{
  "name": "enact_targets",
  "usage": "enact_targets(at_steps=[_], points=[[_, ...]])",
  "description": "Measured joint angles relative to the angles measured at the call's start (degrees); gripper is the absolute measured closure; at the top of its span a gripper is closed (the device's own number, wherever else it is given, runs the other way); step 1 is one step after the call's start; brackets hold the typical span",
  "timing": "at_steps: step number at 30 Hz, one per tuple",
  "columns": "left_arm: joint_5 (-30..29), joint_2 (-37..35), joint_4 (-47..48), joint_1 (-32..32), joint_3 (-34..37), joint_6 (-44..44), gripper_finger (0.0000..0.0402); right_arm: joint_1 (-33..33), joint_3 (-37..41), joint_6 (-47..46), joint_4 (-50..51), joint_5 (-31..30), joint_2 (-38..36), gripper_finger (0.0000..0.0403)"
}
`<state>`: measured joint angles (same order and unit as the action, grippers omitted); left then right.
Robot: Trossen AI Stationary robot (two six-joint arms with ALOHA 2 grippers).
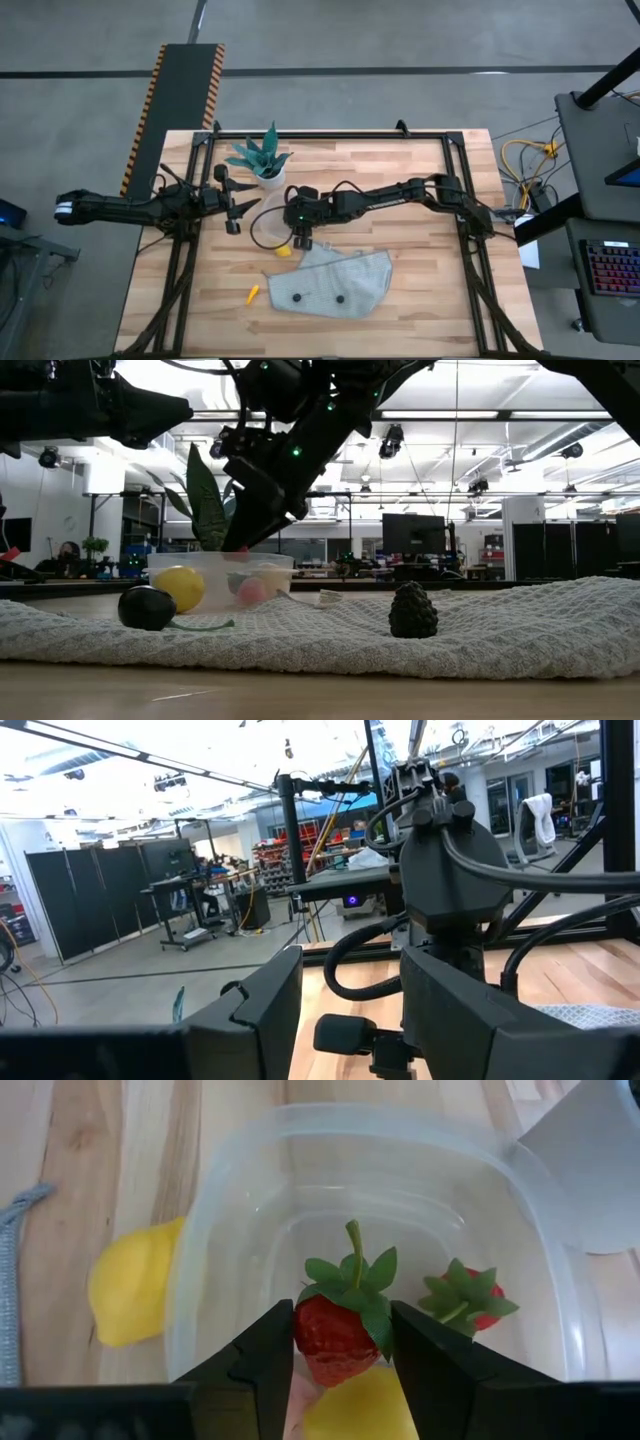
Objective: Pick and placing Produce into tupperware
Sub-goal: Put the red strawberry into the container, then put the blackberry into the container
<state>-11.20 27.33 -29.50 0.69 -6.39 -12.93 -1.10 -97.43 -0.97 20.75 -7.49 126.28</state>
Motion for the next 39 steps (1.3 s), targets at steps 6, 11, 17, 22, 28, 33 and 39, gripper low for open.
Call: enact_targets(at_steps=[6, 11, 17, 22, 28, 33, 39], points=[[0.01, 0.00, 0.00, -0.01, 0.00, 0.00, 0.0245, 0.02, 0.00, 0.00, -0.01, -0.02, 0.00, 0.0237], [0.00, 0.00, 0.00, -0.02, 0.00, 0.00, 0.0245, 0.02, 0.00, 0.00, -0.02, -0.02, -0.02, 0.0222], [0.01, 0.01, -0.01, 0.00, 0.00, 0.00, 0.0245, 0.02, -0.02, 0.03, -0.02, -0.02, -0.02, 0.0216], [0.00, 0.02, -0.02, 0.00, 0.00, 0.00, 0.0245, 0.01, -0.02, -0.28, 0.04, 0.00, -0.36, 0.0219], [0.02, -0.02, -0.01, 0.00, 0.00, 0.01, 0.0245, -0.13, -0.36, -0.20, 3.66, 0.24, -2.35, 0.0221], [0.02, 0.02, 0.00, 0.00, 0.00, 0.02, 0.0245, -0.42, -0.79, -2.87, 12.58, 2.00, -5.41, 0.0221], [0.01, -0.06, 0.02, -0.02, 0.02, 0.02, 0.0245, -3.53, -0.70, -3.10, 18.59, 3.08, -10.32, 0.0229]])
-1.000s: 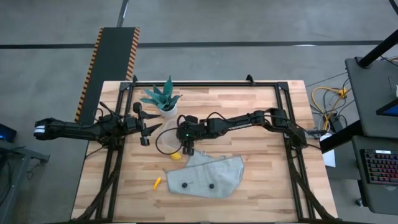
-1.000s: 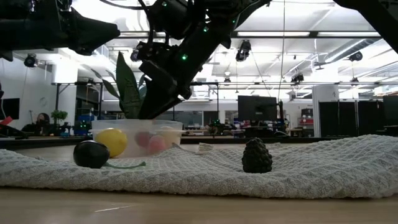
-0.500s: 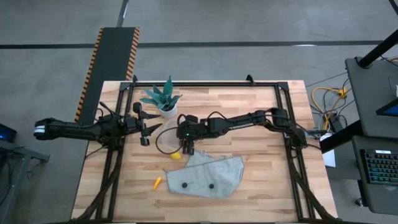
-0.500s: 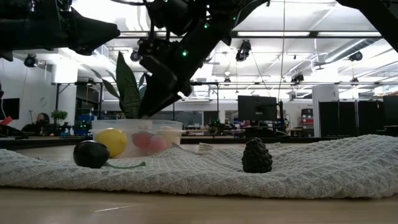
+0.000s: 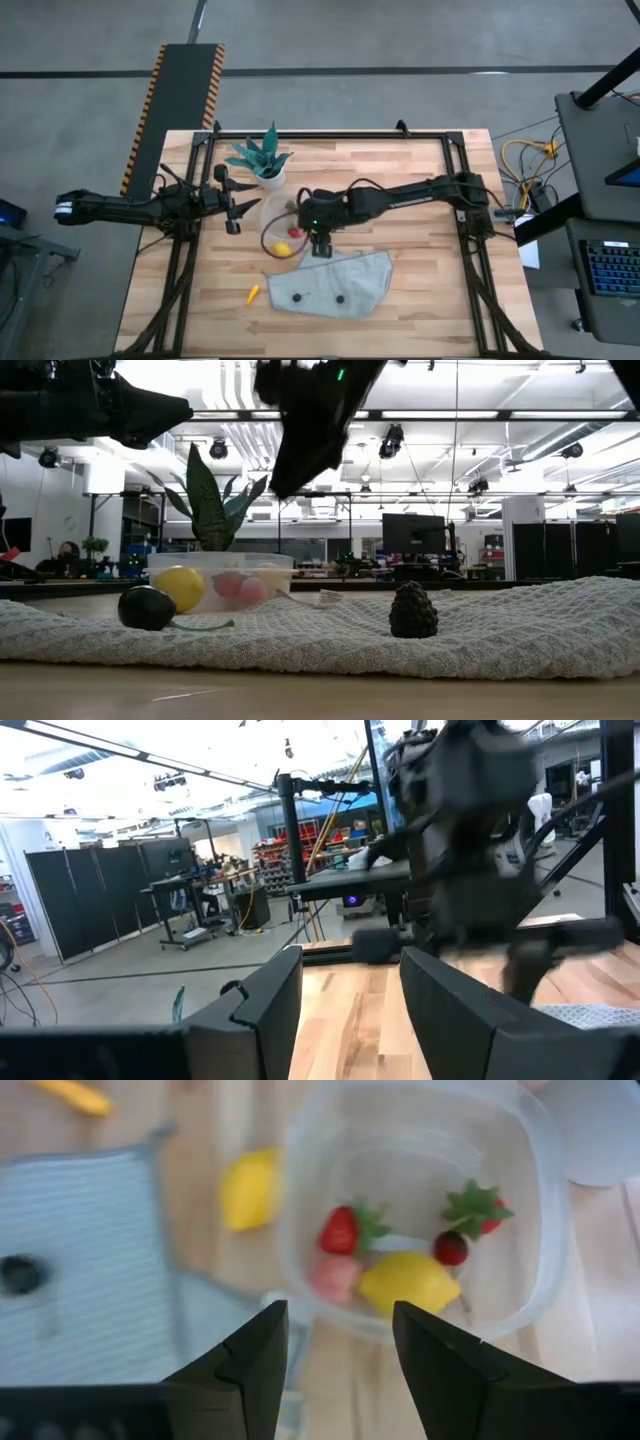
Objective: Pick and placing Produce into tupperware
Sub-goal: Put the blackberry into the container
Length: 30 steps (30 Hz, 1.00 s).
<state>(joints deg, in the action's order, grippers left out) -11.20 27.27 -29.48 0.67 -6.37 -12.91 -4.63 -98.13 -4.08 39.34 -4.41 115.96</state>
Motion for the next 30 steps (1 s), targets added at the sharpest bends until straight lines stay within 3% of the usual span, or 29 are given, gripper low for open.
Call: enact_targets(at_steps=[9, 16, 22, 30], points=[[0.02, 0.06, -0.01, 0.01, 0.00, 0.02, 0.0245, -7.60, 2.35, -0.71, 3.05, -0.40, -11.38, 0.0234], [0.02, 0.06, 0.01, 0.01, 0.02, 0.09, 0.0245, -15.76, 6.96, -1.86, 3.36, -9.33, -18.70, 0.0235], [0.02, 0.08, 0.01, 0.01, 0.02, 0.13, 0.0245, -22.75, 10.48, -2.42, 1.32, -14.84, -20.26, 0.0234], [0.02, 0.08, -0.01, 0.02, 0.02, 0.28, 0.0245, -26.16, 14.90, -9.45, -1.10, -15.28, -19.98, 0.0234]])
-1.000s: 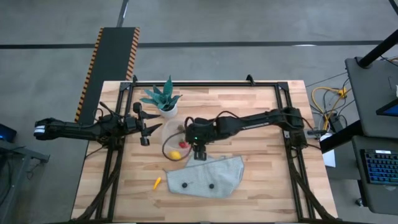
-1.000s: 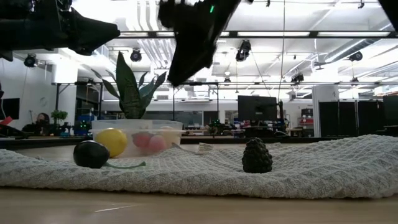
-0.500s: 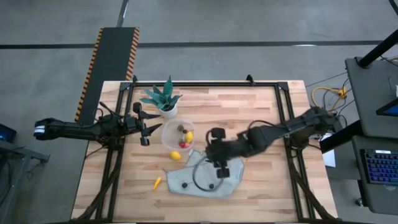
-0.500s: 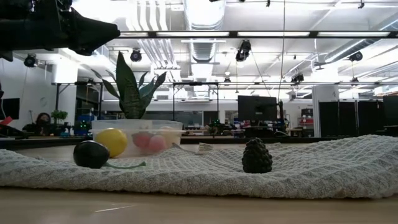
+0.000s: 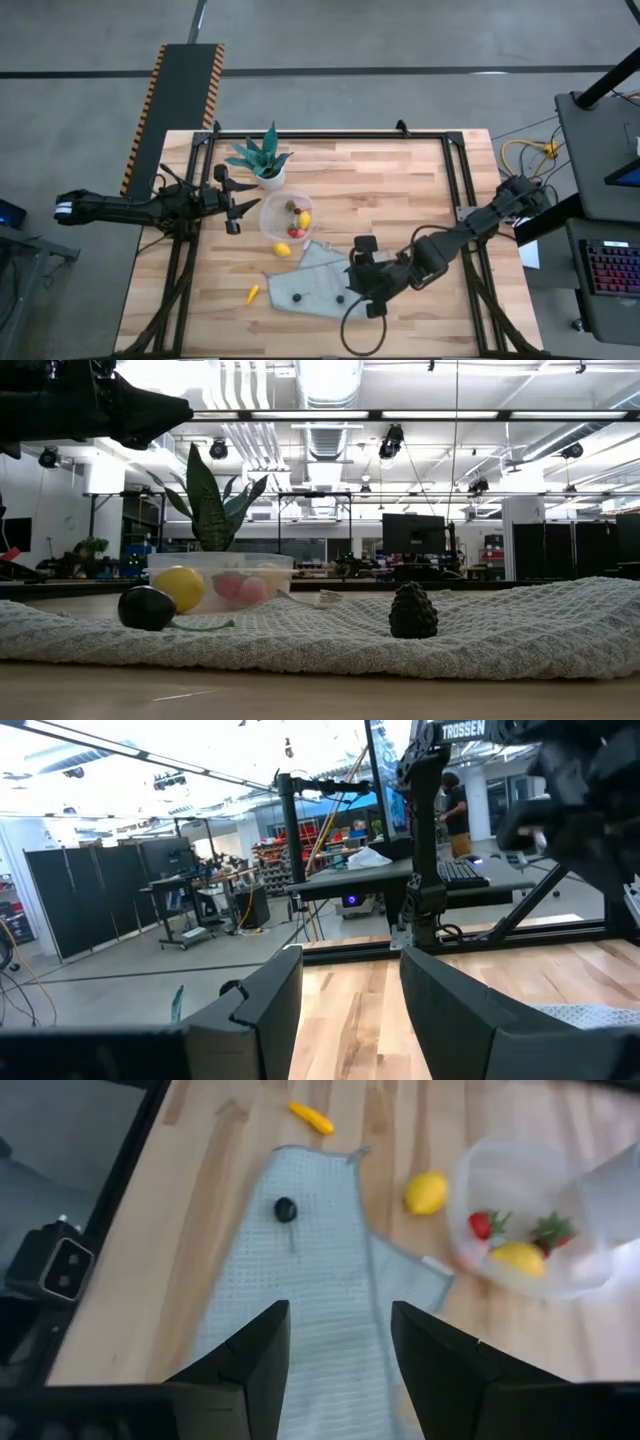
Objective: Pick and placing Produce into tupperware
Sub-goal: Put the blackberry into the container
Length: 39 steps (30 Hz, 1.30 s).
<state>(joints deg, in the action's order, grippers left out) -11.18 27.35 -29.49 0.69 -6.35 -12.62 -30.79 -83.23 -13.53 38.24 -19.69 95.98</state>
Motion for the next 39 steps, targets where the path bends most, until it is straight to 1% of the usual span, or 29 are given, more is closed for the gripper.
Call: enact_targets(at_steps=[4, 15, 18, 21, 24, 27, 30, 33, 36, 39], points=[[0.00, 0.00, 0.02, -0.01, 0.00, 0.00, 0.0245, -1.20, 5.52, -1.50, -7.18, 0.07, 0.01, 0.0234], [0.00, 0.00, 0.02, -0.02, 0.07, 0.17, 0.0245, -1.92, 21.63, -4.49, -33.16, 0.53, 0.05, 0.0234], [0.00, 0.00, 0.02, 0.00, 0.09, 0.20, 0.0245, -1.94, 25.92, -4.50, -41.08, 0.59, 0.81, 0.0236], [0.00, 0.00, 0.02, -0.02, 0.09, 0.20, 0.0245, -1.94, 28.94, -4.74, -46.09, 0.59, 2.38, 0.0235], [0.00, 0.02, 0.00, -0.02, 0.09, 0.20, 0.0245, -1.92, 30.48, -5.91, -48.11, 0.59, 4.13, 0.0226], [0.00, 0.24, -0.03, -0.02, 0.09, 0.20, 0.0245, -1.92, 30.72, -6.01, -49.00, 1.12, 6.52, 0.0206], [-0.02, 0.68, -0.03, -0.02, 0.09, 0.20, 0.0245, -1.92, 30.04, -5.98, -50.78, 3.20, 9.31, 0.0181], [0.00, 1.21, -0.01, -0.02, 0.09, 0.20, 0.0245, -1.86, 28.74, -6.18, -50.91, 3.53, 11.11, 0.0161], [-0.02, 1.78, -0.07, -0.02, 0.09, 0.20, 0.0245, -1.65, 27.90, -6.78, -51.37, 3.19, 11.79, 0.0151], [-0.01, 2.34, -0.07, -0.02, 0.09, 0.20, 0.0245, -1.50, 28.16, -7.96, -50.87, 3.15, 12.25, 0.0150]])
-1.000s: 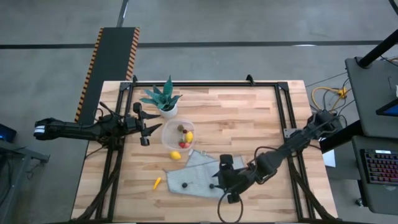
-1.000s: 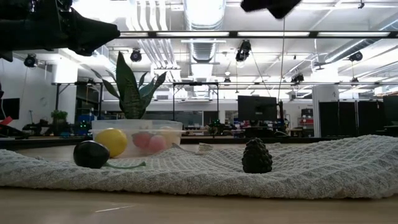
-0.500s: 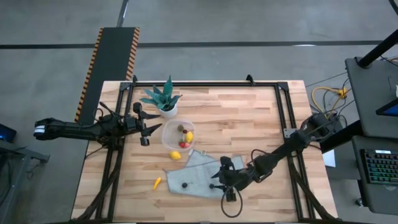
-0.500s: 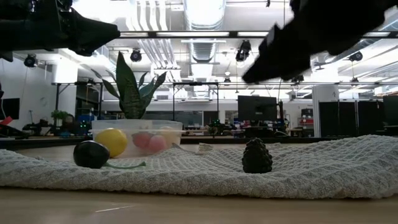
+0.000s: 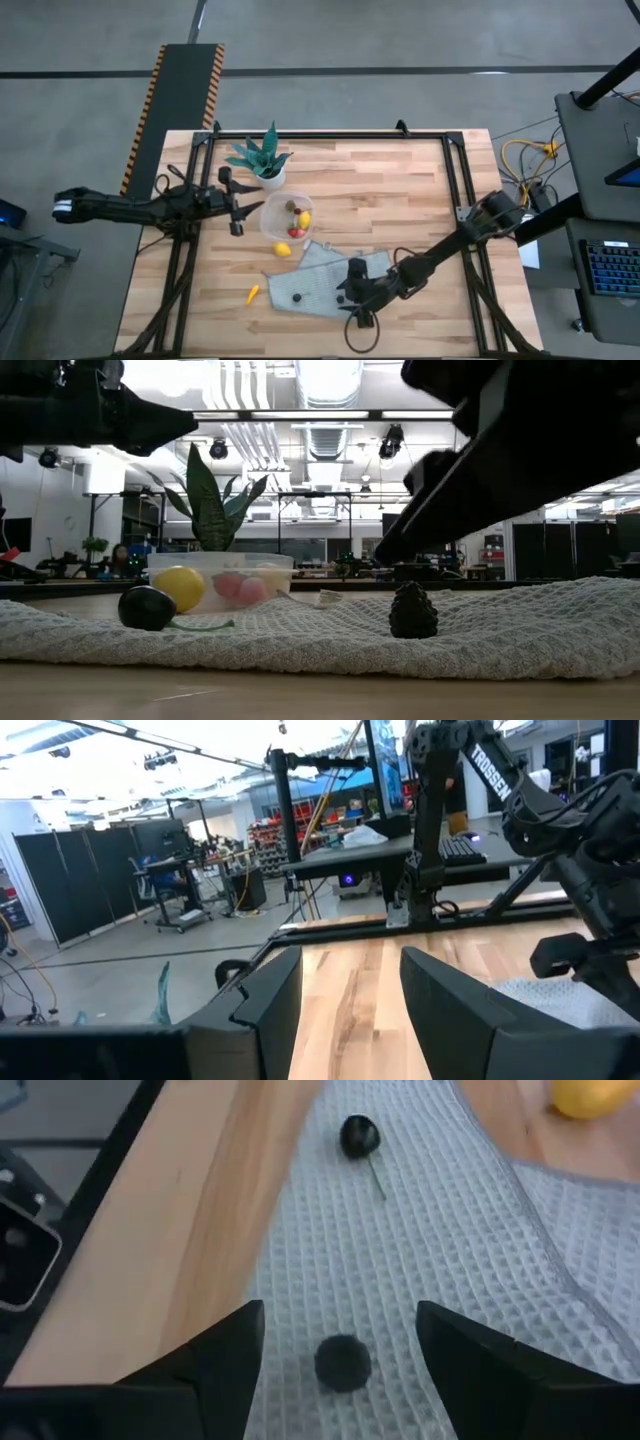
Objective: Pick and placing Produce into tupperware
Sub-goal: Put the blackberry into the container
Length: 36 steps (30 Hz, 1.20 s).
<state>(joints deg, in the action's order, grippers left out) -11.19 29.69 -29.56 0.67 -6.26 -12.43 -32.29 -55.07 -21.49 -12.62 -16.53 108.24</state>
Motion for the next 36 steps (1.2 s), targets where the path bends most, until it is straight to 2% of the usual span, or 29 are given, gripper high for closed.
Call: enact_targets(at_steps=[12, 36], points=[[0.01, 2.35, -2.93, 0.00, -0.04, 0.00, 0.0245, 0.07, -2.24, -1.63, -0.11, 0.41, 6.33, 0.0165], [0.01, 2.81, -3.04, 0.01, -0.13, -0.02, 0.0245, 0.07, -2.47, -1.50, 2.30, 0.46, 5.47, 0.0184]])
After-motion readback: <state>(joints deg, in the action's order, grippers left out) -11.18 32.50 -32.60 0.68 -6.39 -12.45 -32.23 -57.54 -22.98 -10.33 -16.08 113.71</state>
